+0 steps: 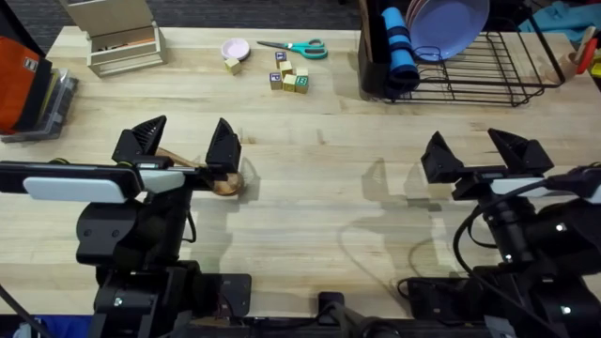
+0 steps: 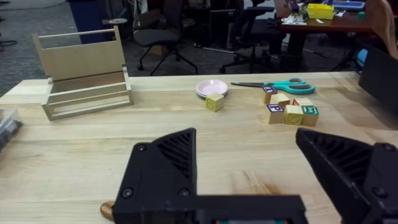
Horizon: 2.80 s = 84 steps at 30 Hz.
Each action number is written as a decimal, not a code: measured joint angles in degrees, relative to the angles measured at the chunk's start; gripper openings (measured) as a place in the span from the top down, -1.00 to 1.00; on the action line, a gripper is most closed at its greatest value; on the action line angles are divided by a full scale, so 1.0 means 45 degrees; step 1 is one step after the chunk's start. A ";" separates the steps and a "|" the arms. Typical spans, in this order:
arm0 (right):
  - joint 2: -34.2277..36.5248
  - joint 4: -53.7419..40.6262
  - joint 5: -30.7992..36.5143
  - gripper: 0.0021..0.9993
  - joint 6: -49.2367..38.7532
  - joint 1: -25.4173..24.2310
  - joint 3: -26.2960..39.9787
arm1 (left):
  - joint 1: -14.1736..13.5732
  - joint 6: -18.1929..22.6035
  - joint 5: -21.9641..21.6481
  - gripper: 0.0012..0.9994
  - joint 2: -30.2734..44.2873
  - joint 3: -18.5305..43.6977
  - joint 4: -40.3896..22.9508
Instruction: Pick up the spoon on the table one by one and put them onto the rack
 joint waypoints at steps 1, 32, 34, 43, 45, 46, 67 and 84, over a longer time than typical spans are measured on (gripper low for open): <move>0.0000 0.0000 0.0000 -0.99 0.0000 0.0000 0.0000 | 0.0005 0.0004 0.0000 -0.99 -0.0005 0.0000 -0.0024; 0.2326 -0.4996 -0.0296 -0.99 -0.0892 0.0000 0.4915 | 0.0005 0.0291 -0.0005 -0.99 0.1585 0.5477 -0.7289; 0.3248 -0.5544 -0.0324 -0.99 -0.0992 0.0000 0.6136 | 0.0005 0.0296 0.0000 -0.99 0.2296 0.6392 -0.8090; 0.7566 -0.7745 -0.0345 -0.99 -0.1093 0.0000 1.1104 | 0.0005 0.0296 0.0000 -0.99 0.5452 1.0208 -1.0201; 0.8281 -0.8322 -0.0345 -0.99 -0.1093 0.0000 1.2027 | 0.0005 0.0301 0.0000 -0.99 0.6067 1.0975 -1.0641; 0.8648 -0.8634 -0.0345 -0.99 -0.1097 0.0000 1.2506 | 0.0005 0.0321 0.0000 -0.99 0.6407 1.1397 -1.0924; 1.0632 -1.0768 -0.0709 -0.99 -0.1098 0.0000 1.4736 | 0.0005 0.4741 -0.0004 -0.99 1.0661 1.5144 -1.4321; 1.0632 -1.0768 -0.0714 -0.99 -0.1098 0.0000 1.4741 | 0.1210 1.1473 -0.0015 -0.98 1.0751 1.5144 -1.4465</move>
